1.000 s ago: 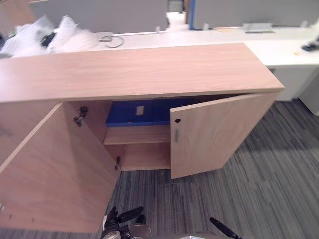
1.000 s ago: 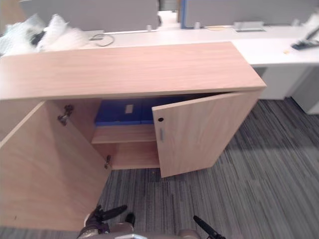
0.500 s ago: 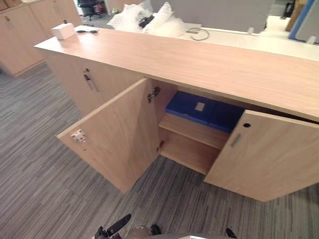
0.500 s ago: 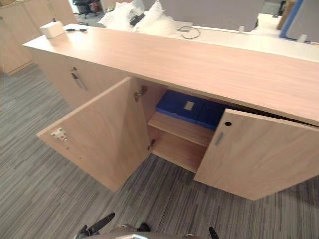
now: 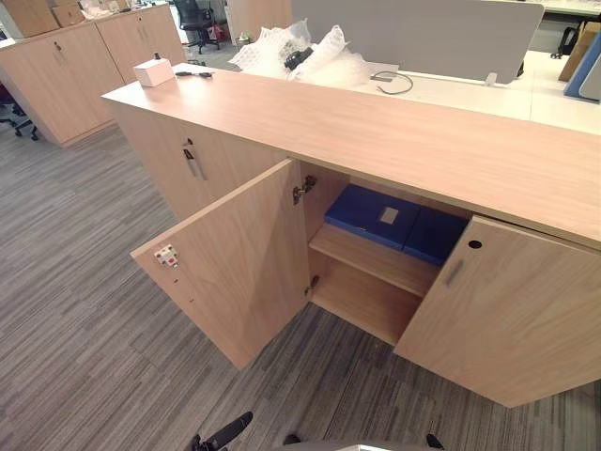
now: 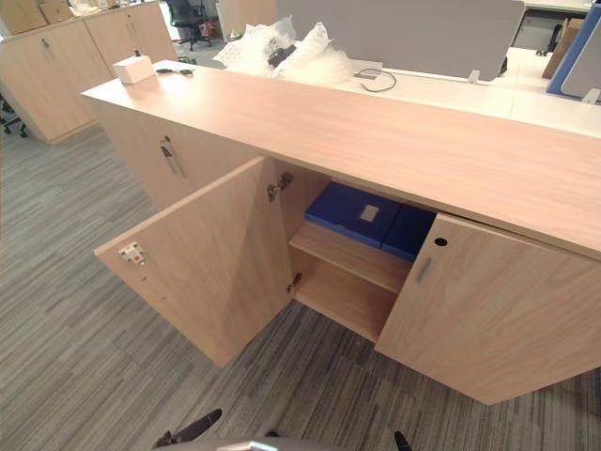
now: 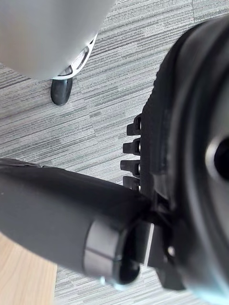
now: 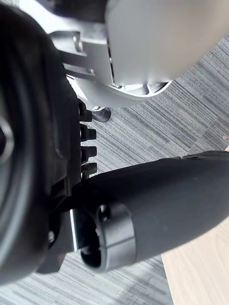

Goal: Walk over to the cabinet, pick up the folder, carry it to the office cabinet, place the folder inside the office cabinet, then close the office cabinet door

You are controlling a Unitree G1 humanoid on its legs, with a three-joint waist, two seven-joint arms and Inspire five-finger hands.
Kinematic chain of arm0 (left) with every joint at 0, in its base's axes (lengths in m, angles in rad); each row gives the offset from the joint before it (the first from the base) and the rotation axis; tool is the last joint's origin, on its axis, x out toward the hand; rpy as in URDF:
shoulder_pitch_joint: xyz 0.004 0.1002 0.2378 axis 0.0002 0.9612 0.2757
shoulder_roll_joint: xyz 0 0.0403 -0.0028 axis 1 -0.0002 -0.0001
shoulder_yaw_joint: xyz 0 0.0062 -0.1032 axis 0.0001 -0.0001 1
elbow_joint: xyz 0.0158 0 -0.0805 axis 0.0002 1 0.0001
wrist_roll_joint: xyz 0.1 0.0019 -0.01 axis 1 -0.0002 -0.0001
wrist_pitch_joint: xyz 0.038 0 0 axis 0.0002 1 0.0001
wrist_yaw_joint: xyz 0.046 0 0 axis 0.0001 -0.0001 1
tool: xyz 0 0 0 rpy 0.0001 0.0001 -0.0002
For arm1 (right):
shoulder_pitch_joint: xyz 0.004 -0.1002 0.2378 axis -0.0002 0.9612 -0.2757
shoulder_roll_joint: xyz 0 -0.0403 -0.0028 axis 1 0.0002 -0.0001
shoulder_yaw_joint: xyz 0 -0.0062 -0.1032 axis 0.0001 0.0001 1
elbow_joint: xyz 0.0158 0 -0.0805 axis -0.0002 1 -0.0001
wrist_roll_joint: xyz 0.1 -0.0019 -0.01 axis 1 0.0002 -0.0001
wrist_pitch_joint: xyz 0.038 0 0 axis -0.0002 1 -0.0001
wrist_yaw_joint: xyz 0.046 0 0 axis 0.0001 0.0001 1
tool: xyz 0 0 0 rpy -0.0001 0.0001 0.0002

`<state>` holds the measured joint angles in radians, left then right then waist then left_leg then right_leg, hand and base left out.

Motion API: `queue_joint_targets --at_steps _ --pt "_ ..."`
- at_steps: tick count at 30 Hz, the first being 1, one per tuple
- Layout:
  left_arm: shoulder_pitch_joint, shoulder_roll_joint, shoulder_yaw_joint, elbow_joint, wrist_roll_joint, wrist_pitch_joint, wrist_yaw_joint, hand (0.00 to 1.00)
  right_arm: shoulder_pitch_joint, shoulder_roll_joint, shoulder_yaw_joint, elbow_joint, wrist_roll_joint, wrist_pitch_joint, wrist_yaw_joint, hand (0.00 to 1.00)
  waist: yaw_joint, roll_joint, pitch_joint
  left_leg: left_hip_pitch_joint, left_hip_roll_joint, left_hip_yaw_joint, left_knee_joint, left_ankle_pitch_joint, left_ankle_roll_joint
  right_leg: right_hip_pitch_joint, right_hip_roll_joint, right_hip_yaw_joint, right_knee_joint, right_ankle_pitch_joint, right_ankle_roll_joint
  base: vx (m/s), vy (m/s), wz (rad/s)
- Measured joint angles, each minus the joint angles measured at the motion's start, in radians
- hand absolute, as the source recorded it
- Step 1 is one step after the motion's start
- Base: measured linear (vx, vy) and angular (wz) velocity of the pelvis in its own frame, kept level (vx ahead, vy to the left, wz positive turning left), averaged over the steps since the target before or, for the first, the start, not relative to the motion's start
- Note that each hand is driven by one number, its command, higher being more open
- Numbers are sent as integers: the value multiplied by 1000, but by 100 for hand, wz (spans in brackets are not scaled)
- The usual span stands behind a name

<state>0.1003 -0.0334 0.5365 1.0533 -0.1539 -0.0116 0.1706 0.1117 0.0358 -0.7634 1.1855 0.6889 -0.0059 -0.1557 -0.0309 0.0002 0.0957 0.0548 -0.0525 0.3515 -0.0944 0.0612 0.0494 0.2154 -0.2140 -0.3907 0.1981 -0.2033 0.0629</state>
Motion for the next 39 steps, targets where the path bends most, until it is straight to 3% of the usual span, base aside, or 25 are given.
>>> queue_joint_targets --at_steps 3,5,9,12,15,18,19,20,21,25,28,34,39 --pt "-13 19 43 -3 27 11 13 100 -1 -2 0 7 27 -6 4 100 -1 -10 3 7 0 1 0 -6 -8 19 5 0 -30 0 -1 35 -42 -3" --pt "-31 73 88 -3 53 34 21 100 -3 4 -2 10 27 -7 14 100 -2 -22 12 18 1 2 0 -11 -14 38 9 2 -49 2 -3 46 -26 -3" --pt "-80 279 156 -4 133 60 21 100 -4 2 -11 29 20 -6 39 100 2 -25 9 43 24 14 0 -31 -29 50 27 15 -51 20 -32 66 -17 -13" --pt "-121 424 153 -54 176 59 19 100 -1 -2 -68 30 18 -3 51 100 7 -18 6 52 29 22 2 -37 -32 49 34 18 -40 27 -43 83 -7 -8" --pt "-171 486 133 -99 206 56 5 100 2 -9 -108 32 17 9 66 100 11 11 5 79 44 21 7 -44 -22 38 37 27 20 38 -60 114 2 -5" --pt "-192 488 86 -134 208 56 -2 100 0 -26 -120 31 15 23 82 100 10 47 0 87 79 6 8 -45 -21 7 61 46 3 -13 -33 56 -66 -9" --pt "-212 489 41 -142 213 57 -7 100 0 -24 -120 29 15 25 89 100 10 44 0 94 87 -3 8 -45 -23 -15 80 46 -75 -3 -34 -14 -131 -1" --pt "-214 489 21 -151 217 57 -9 100 0 -22 -120 29 15 26 90 100 10 34 -3 97 81 -2 9 -46 -32 -29 81 48 -105 43 -33 -14 -189 11" --pt "-211 479 -15 -158 244 65 -8 100 7 -26 -120 30 15 25 92 100 4 36 -11 104 83 -12 9 -53 -58 -19 80 50 -104 34 -1 16 -162 7" --pt "-166 448 -102 -285 211 79 -11 100 12 -36 -117 28 15 25 100 100 19 66 -12 100 115 -17 9 -47 -78 -20 118 56 -110 34 -7 14 -148 4" --pt "-124 439 -166 -405 138 57 -31 100 10 -40 -107 26 15 25 103 100 24 63 -14 100 124 -25 9 -47 -81 -17 130 59 -110 36 -24 -1 -93 4" --pt "-78 442 -211 -465 85 35 -73 100 8 -40 -83 23 10 23 109 100 34 50 -14 102 115 -31 9 -49 -84 -14 118 68 -110 42 -38 -10 22 3" --pt "-65 468 -273 -482 89 30 -103 100 8 -31 -80 24 10 25 115 100 41 39 -17 109 97 -36 9 -52 -80 -2 99 70 -118 53 -29 -52 64 4"
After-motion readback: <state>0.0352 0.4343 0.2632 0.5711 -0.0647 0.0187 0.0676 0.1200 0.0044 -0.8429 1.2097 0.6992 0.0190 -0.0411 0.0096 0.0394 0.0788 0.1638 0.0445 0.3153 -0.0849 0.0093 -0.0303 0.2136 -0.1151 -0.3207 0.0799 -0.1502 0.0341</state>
